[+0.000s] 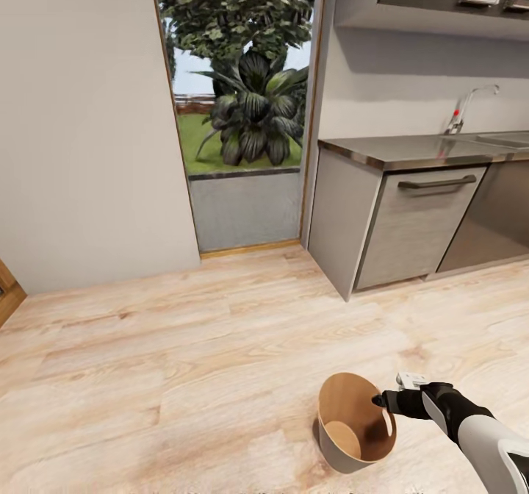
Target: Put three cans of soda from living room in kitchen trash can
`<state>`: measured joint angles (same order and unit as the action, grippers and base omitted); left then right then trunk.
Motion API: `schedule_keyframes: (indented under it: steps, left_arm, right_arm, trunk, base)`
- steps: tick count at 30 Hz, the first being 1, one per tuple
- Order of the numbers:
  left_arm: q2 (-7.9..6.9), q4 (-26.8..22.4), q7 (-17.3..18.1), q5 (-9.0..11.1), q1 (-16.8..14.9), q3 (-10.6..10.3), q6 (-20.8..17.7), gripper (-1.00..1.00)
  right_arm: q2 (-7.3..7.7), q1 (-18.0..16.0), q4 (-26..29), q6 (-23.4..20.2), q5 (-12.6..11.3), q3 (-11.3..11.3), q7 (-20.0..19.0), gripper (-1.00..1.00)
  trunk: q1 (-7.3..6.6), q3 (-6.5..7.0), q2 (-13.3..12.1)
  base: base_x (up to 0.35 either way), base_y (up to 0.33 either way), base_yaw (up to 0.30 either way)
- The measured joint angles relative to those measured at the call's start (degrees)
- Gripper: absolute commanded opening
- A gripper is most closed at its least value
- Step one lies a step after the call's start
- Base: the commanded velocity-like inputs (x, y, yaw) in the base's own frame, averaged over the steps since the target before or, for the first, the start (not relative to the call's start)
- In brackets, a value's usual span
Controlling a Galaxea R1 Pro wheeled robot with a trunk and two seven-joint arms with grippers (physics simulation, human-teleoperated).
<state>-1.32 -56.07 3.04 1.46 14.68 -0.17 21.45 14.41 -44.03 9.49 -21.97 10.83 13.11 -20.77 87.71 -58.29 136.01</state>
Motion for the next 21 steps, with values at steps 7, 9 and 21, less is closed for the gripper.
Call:
schedule_keyframes:
  steps: [7, 9, 21]
  left_arm:
    - [0.00, 0.0, 0.0, -0.1, 0.0, 0.0, 0.0, 1.00]
    - [0.00, 0.0, 0.0, 0.0, 0.0, 0.1, 0.0, 1.00]
    - [0.00, -0.1, 0.0, 0.2, 0.0, 0.3, 0.1, 1.00]
  right_arm:
    - [0.00, 0.0, 0.0, 0.1, 0.0, 0.0, 0.0, 1.00]
    - [0.00, 0.0, 0.0, 0.1, 0.0, 0.0, 0.0, 1.00]
    - [-0.09, 0.0, 0.0, 0.1, 0.1, -0.1, 0.0, 1.00]
  trunk:
    - [1.54, -1.26, 2.8]
    - [1.98, -1.62, 3.6]
    - [2.64, -2.16, 4.8]
  base:
    - [0.000, 0.000, 0.000]
    - [0.000, 0.000, 0.000]
    - [0.000, 0.000, 0.000]
